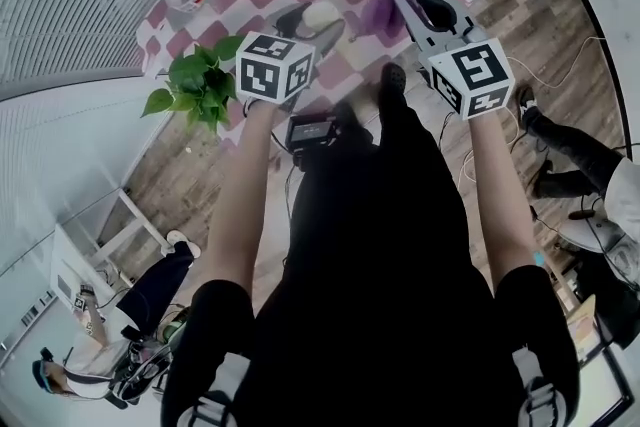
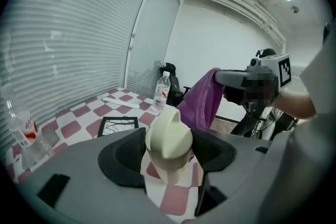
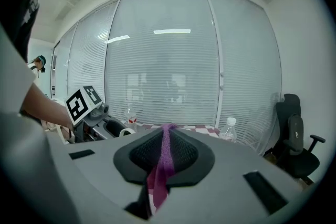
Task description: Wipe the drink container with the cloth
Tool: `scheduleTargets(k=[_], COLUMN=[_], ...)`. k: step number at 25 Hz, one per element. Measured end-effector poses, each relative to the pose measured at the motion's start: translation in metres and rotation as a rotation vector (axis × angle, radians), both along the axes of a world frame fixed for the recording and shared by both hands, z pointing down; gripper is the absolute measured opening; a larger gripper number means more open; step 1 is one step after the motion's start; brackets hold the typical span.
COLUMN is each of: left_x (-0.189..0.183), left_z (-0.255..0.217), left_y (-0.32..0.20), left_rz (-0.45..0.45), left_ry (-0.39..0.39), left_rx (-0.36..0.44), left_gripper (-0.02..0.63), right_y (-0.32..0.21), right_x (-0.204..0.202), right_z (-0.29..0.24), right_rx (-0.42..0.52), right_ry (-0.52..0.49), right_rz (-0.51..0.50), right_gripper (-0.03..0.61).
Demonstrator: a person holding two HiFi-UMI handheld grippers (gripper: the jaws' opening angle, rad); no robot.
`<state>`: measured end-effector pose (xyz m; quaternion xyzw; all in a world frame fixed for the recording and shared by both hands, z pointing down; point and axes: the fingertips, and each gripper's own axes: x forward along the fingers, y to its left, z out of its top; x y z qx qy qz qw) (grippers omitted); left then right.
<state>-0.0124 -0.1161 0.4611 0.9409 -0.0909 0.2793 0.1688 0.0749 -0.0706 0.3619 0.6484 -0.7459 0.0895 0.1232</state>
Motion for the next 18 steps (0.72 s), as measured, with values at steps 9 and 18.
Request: scheduleTargets(k=[9,18], left_x=[-0.001,-0.013], left_z=[0.005,0.014], left_y=[0.008,0.014], left_rz=[0.116,0.095], left_ry=[-0.039,-0.027], left_rx=[0.231,0.23], left_gripper=[0.293,0.293], right_y=[0.02,0.031], right_x=[-0.009,-0.024], right_z=[-0.003,-0.001], right_rx=[-0.021,-0.035], right_ry=[-0.026,-0.025], right_rz=[0.002,-0.022], right_gripper=[0.048,0.048])
